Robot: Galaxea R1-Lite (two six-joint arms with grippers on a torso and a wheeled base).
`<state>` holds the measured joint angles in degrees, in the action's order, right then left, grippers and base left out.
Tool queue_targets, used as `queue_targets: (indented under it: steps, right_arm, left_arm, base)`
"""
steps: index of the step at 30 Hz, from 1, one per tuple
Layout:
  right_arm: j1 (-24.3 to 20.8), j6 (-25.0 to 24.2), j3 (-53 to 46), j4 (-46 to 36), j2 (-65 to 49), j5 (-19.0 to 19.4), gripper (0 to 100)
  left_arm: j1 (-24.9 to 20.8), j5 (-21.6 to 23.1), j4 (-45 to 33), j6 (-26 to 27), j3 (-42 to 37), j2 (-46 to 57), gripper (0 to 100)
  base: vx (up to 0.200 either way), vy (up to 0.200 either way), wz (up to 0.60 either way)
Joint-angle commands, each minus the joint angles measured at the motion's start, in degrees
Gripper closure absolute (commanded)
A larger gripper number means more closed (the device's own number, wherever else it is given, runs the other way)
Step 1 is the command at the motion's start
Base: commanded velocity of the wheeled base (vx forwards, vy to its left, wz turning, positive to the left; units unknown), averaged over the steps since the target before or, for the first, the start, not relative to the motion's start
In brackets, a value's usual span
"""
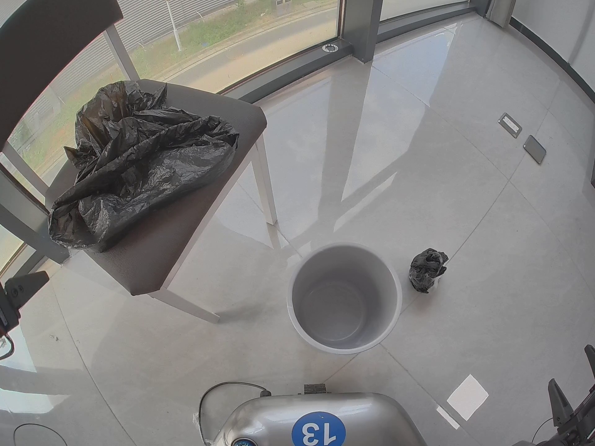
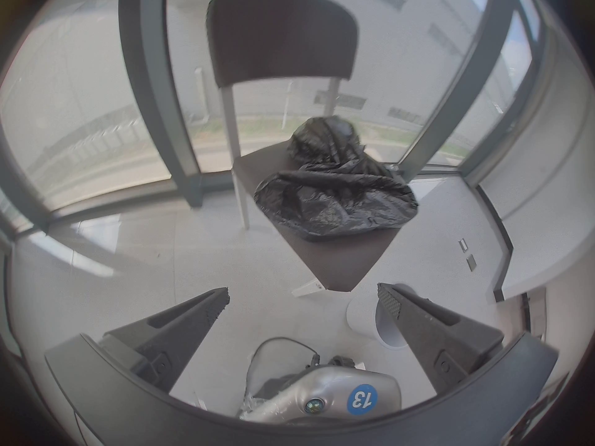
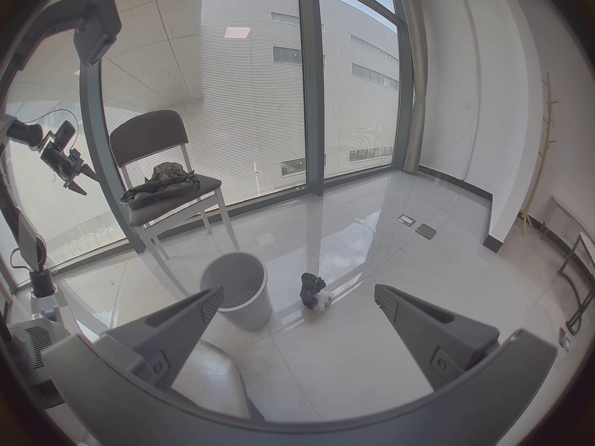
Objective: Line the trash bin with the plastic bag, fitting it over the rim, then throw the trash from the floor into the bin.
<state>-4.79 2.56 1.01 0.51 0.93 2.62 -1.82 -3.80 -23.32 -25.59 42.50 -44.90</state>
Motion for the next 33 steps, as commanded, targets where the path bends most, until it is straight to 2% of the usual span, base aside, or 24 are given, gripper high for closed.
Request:
queue_targets:
  steps: [1, 4, 5, 8, 12, 19, 26, 33]
  right_arm:
    - [-0.04, 0.08, -1.01, -0.07, -0.93, 0.02, 0]
    - [-0.04, 0.08, -1.01, -0.07, -0.93, 0.02, 0]
    - [-0.04, 0.08, -1.01, -0.07, -0.93, 0.02, 0]
    - [-0.04, 0.08, -1.01, -0.07, -0.93, 0.02, 0]
    - [-0.04, -0.01, -1.01, -0.07, -0.93, -0.07, 0]
    - [-0.04, -0.36, -1.01, -0.16, -0.93, -0.16, 0]
    - [-0.04, -0.36, -1.01, -0.16, -0.93, -0.16, 0]
    - [-0.04, -0.36, -1.01, -0.07, -0.93, -0.42, 0]
  left_arm:
    - [0.94, -0.42, -1.55, -3.24, 2.77, -8.28, 0]
    - [1.29, -0.06, -1.29, -4.03, 2.42, -8.98, 0]
    - [2.17, 0.55, 0.64, -6.58, 2.24, -11.97, 0]
    - [2.87, 0.64, 3.9, -9.22, 1.62, -16.01, 0]
    - [4.98, 0.55, 8.2, -10.8, 0.13, -20.76, 0]
    - [9.73, 4.51, 23.5, -12.56, -1.19, -29.11, 0]
    - [11.48, 6.0, 26.13, -14.31, -0.92, -33.41, 0]
    - [11.22, 6.26, 32.55, -17.39, -1.72, -36.84, 0]
  base:
    - [0.0, 0.0, 0.0]
    - [0.0, 0.0, 0.0]
    - [0.0, 0.0, 0.0]
    - [0.0, 0.0, 0.0]
    - [0.0, 0.0, 0.0]
    - [0.0, 0.0, 0.0]
    - [0.0, 0.0, 0.0]
    - [0.0, 0.0, 0.0]
